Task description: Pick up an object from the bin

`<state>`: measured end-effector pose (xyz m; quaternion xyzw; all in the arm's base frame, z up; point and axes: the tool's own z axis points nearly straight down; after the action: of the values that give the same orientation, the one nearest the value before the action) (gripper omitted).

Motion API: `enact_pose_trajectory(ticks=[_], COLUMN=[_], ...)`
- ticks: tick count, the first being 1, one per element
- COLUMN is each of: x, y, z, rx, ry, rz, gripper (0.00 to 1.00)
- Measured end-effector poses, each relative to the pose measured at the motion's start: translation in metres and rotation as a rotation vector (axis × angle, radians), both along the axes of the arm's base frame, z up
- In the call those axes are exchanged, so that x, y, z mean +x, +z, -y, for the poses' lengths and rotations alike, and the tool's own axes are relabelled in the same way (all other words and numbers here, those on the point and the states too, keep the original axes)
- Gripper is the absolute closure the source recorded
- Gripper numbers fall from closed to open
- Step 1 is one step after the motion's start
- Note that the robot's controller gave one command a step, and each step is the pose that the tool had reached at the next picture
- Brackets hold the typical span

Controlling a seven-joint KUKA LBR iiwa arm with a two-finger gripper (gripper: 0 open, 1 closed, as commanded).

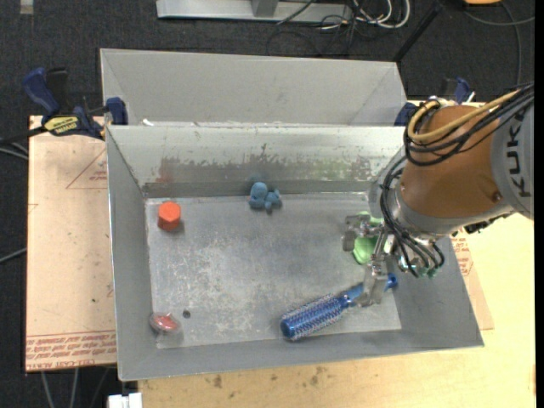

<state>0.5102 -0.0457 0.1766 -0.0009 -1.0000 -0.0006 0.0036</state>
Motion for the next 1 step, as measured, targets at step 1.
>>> enact_pose_trajectory(ticks=[1], x=[0.0265], y=[-0.1093], z=[0.0135], rx=[0.002], ry=[0.075], rz=[0.002], gripper=[0.0])
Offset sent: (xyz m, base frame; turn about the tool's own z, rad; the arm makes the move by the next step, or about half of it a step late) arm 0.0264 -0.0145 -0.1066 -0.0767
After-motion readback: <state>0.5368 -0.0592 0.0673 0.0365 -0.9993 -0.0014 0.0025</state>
